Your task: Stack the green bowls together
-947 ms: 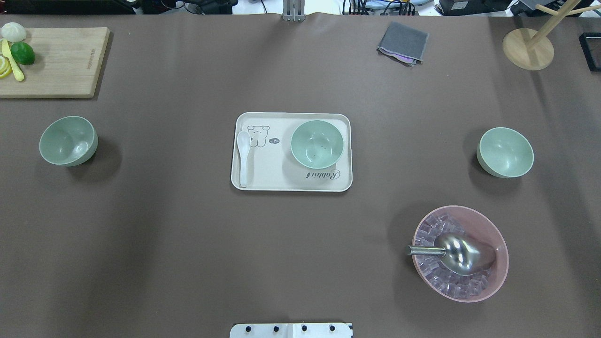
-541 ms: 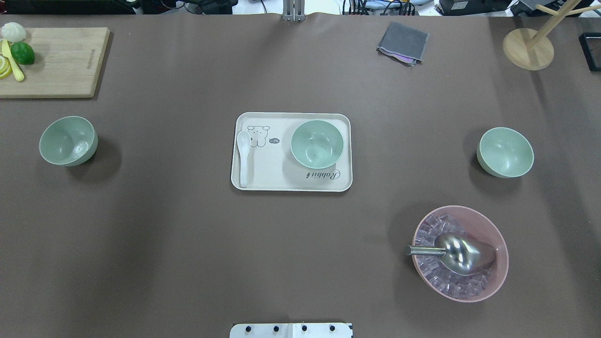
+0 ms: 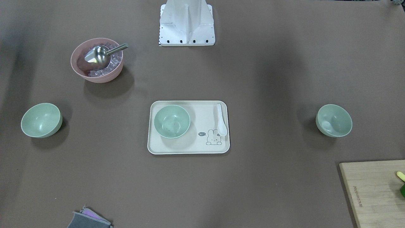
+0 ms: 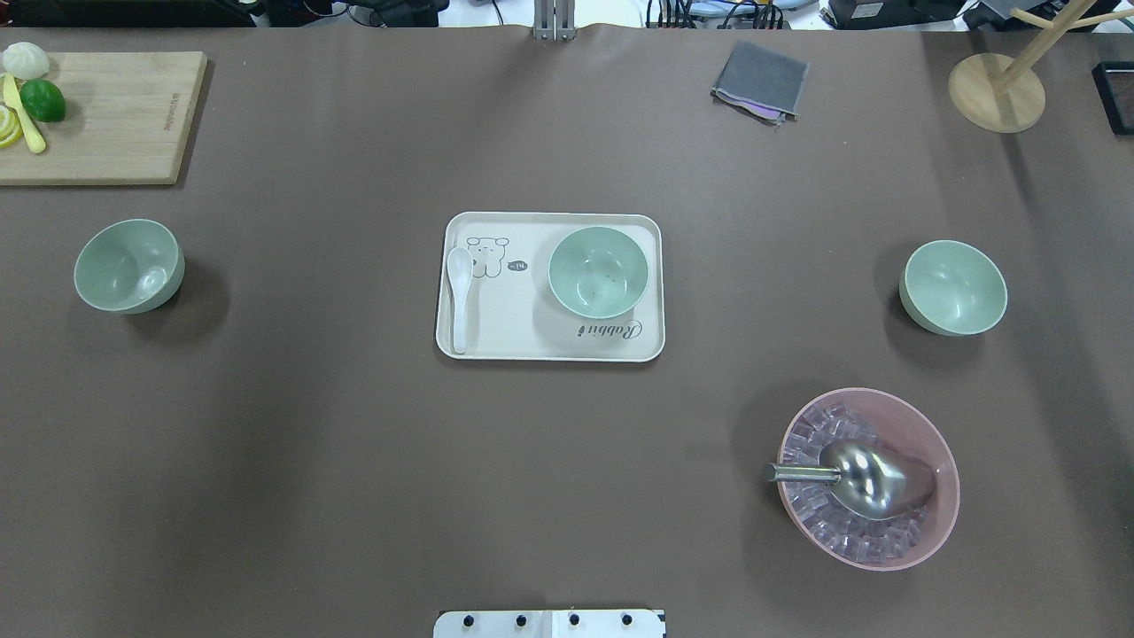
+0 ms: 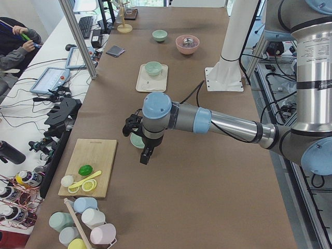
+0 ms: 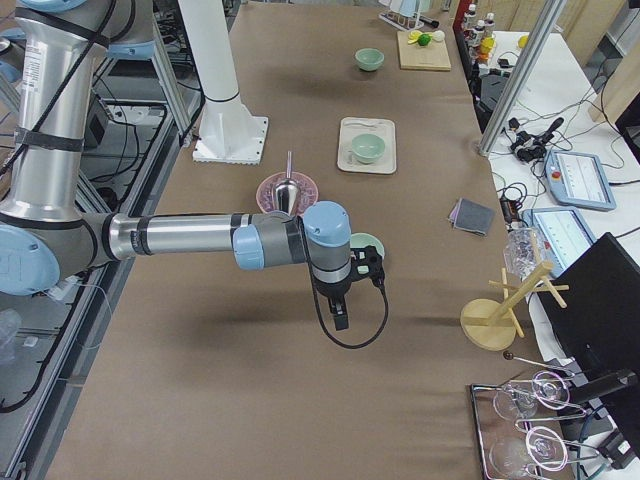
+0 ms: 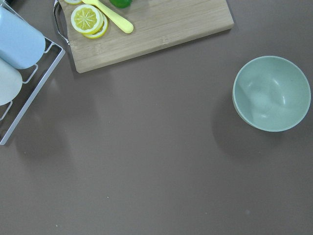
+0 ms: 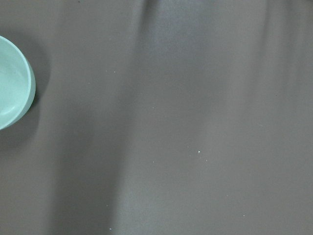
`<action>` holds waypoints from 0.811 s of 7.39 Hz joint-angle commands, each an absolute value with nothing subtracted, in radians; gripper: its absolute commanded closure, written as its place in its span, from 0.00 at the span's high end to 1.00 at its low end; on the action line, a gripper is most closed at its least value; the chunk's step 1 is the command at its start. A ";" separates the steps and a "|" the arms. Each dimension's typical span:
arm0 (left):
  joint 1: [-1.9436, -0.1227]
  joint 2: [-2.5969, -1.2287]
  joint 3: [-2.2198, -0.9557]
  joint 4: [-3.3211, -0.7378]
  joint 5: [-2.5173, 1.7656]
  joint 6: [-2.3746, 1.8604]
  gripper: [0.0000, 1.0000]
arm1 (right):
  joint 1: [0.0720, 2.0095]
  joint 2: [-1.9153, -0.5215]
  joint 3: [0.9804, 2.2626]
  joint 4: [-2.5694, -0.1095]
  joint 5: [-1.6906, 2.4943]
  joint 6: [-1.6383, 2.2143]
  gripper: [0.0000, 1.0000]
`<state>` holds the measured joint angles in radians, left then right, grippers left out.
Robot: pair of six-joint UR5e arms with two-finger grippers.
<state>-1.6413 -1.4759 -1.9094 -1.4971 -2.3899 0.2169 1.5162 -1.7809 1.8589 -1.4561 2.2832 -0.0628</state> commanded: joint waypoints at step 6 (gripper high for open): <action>-1.557 -1.522 -1.761 -1.663 -2.396 0.089 0.99 | 1.412 -1.718 1.847 -1.402 2.290 0.206 1.00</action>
<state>-1.6036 -1.4979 -1.8146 -1.6571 -2.3968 0.1266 1.4562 -1.7419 1.8510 -1.4048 2.2940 0.0979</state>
